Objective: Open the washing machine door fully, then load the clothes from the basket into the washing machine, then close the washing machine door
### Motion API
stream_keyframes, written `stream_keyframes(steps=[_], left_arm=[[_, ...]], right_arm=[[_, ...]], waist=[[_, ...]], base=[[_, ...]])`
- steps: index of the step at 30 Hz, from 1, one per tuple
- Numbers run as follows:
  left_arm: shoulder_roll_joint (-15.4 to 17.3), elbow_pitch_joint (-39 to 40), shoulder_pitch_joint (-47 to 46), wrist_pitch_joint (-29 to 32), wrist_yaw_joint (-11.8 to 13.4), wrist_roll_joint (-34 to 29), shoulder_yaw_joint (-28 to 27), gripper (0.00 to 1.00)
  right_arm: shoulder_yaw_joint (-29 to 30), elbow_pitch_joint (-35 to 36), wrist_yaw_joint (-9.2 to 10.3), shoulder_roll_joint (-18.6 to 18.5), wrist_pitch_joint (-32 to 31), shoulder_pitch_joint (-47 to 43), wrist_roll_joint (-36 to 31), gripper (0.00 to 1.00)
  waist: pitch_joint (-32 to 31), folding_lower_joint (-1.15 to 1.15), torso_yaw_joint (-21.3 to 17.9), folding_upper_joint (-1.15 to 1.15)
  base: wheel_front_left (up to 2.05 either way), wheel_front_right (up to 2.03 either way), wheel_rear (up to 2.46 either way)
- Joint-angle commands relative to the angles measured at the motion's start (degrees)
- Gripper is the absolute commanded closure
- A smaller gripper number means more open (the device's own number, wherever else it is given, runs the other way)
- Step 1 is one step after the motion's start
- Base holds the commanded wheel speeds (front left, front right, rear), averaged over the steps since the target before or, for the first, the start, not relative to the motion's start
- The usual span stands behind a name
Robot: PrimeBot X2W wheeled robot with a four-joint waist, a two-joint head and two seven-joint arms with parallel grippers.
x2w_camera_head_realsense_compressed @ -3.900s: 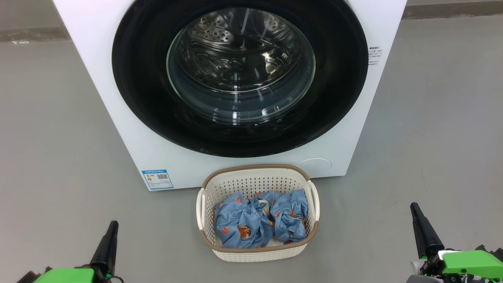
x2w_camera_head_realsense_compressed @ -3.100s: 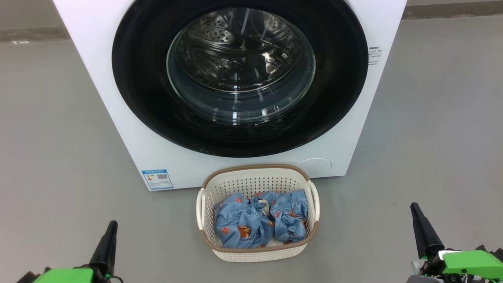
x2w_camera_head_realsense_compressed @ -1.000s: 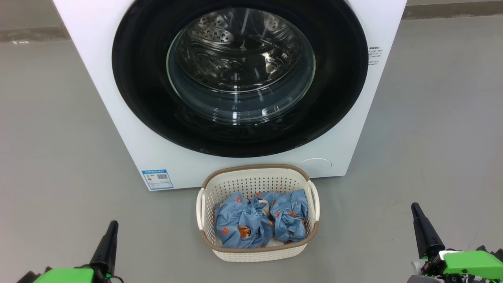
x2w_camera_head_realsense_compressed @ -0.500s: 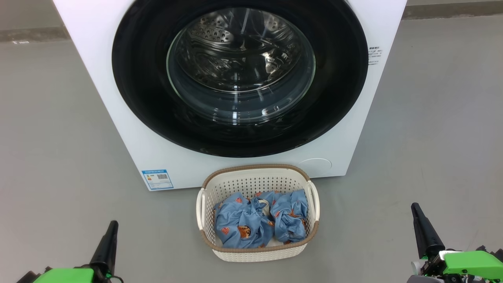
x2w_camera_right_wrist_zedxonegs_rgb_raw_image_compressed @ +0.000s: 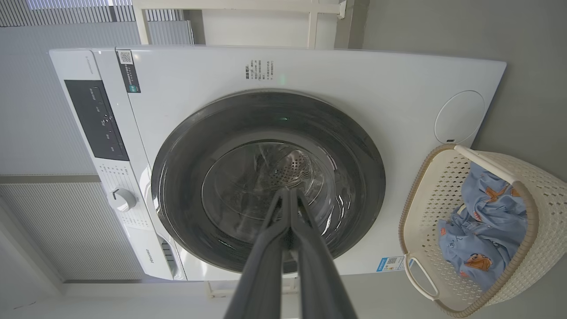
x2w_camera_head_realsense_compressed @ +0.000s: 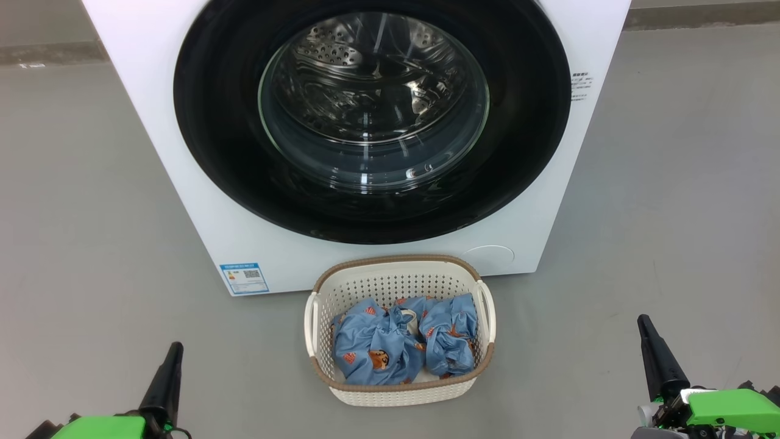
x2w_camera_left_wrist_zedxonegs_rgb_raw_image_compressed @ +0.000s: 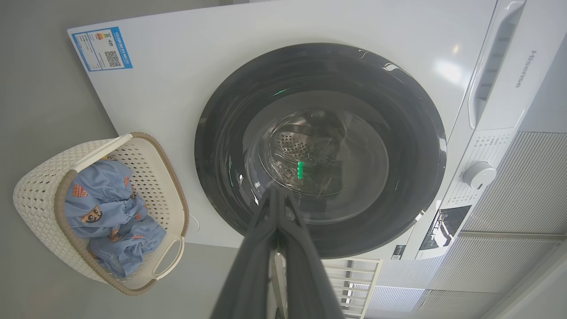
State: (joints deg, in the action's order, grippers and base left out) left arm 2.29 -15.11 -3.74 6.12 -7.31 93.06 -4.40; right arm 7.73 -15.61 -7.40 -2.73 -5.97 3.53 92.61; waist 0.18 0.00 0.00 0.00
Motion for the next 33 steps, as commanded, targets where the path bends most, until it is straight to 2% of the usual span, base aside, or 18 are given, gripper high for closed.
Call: stream_keyframes(steps=[1, 32, 33], left_arm=[[0.7, 1.08, -2.43, 0.28, -0.18, -0.81, -2.01, 1.0], [0.66, 1.08, -2.44, 0.33, -0.18, -0.87, -2.08, 1.0], [-0.07, 0.0, -0.01, 0.0, 0.0, -0.02, -0.08, 0.0]], right_arm=[[-1.29, 1.59, -0.09, -0.25, -0.45, 2.64, -0.38, 1.0], [-1.23, 1.58, -0.09, -0.21, -0.5, 2.65, -0.43, 1.0], [0.06, 0.01, 0.0, 0.03, -0.01, 0.0, -0.19, 0.0]], waist=[[0.0, 0.0, 0.0, 0.0], [0.0, 0.0, 0.0, 0.0], [0.0, 0.0, 0.0, 0.0]], base=[[0.0, 0.0, 0.0], [0.0, 0.0, 0.0], [0.0, 0.0, 0.0]])
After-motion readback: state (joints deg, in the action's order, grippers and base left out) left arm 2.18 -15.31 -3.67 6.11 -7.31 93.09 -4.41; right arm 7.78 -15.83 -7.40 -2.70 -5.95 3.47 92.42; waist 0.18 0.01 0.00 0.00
